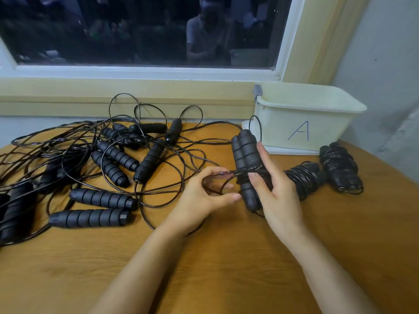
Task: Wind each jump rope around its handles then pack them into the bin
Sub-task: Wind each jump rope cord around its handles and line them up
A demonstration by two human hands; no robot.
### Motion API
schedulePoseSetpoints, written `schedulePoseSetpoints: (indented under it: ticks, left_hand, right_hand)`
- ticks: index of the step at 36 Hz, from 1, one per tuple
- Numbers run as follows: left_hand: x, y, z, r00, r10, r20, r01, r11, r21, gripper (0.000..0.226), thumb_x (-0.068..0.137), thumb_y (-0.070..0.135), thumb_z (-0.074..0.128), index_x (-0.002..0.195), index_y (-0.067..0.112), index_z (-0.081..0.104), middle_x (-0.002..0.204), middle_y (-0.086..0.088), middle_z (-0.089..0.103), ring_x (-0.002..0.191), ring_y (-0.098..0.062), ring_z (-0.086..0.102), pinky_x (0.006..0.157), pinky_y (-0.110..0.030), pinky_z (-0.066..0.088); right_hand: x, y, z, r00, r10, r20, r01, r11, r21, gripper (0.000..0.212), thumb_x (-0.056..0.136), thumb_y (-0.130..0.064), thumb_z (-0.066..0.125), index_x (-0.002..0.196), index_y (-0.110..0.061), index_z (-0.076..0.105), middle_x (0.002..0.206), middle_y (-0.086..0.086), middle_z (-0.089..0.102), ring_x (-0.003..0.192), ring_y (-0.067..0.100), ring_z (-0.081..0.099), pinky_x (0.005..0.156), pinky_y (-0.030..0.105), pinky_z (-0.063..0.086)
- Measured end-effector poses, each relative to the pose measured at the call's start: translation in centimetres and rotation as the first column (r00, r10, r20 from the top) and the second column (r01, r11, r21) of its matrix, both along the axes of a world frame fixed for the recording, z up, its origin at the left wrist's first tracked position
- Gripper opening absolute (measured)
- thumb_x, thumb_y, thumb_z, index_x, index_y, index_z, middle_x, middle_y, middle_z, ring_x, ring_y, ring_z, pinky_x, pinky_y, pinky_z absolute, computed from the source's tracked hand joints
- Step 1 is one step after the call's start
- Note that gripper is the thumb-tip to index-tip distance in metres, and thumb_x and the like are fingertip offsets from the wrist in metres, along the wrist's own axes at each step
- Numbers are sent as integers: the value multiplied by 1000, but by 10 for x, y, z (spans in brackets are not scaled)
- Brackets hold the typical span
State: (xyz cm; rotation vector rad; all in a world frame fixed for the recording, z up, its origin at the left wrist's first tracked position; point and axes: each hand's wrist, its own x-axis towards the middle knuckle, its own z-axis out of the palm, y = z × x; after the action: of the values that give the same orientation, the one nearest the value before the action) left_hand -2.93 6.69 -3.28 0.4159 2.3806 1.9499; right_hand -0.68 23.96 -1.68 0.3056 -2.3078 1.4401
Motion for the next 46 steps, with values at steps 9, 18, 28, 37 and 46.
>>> schedulePoseSetpoints:
  ticks: [9, 18, 28, 37, 46]
  left_hand:
    - [37, 5, 36, 968, -88, -236, 37, 976, -216, 48, 75, 58, 75, 115, 35, 61, 116, 18, 67, 113, 6, 58, 93, -10, 44]
    - [52, -3, 33, 969, -137, -207, 44, 915, -401, 36, 90, 54, 57, 106, 22, 63, 93, 4, 67, 86, -13, 62, 80, -37, 50]
    - [59, -13, 25, 997, -54, -61, 47, 992, -118, 38, 83, 42, 60, 109, 15, 61, 73, 9, 60, 62, -1, 53, 63, -16, 45]
    - [50, -12, 24, 986, -165, -27, 160, 978, -135, 39, 91, 34, 51, 123, 14, 62, 106, 8, 73, 101, -4, 67, 81, -13, 48]
    - [39, -13, 16, 999, -30, -11, 30, 1000, -8, 40, 76, 42, 69, 90, 5, 67, 75, -19, 66, 71, -14, 58, 66, -19, 45]
  right_hand:
    - [35, 10, 25, 993, -120, -18, 114, 878, 465, 63, 101, -29, 51, 156, -30, 21, 162, -12, 22, 143, 11, 36, 110, 28, 34]
    - [61, -7, 17, 993, -74, -94, 114, 819, 562, 69, 95, -22, 65, 154, -19, 31, 158, 0, 36, 130, 23, 54, 92, 37, 52]
    - [68, -13, 12, 930, -41, -364, 303, 647, 700, 77, 72, -22, 87, 139, -7, 54, 138, 14, 58, 104, 25, 67, 51, 23, 54]
    - [68, -17, 4, 969, 61, -239, 62, 877, 477, 61, 91, -33, 59, 147, -15, 43, 149, 8, 48, 129, 23, 55, 96, 28, 48]
    - [67, -10, 1, 978, 195, 68, -197, 980, 15, 64, 99, -18, 55, 153, -36, 25, 154, -11, 41, 138, -1, 39, 112, 20, 37]
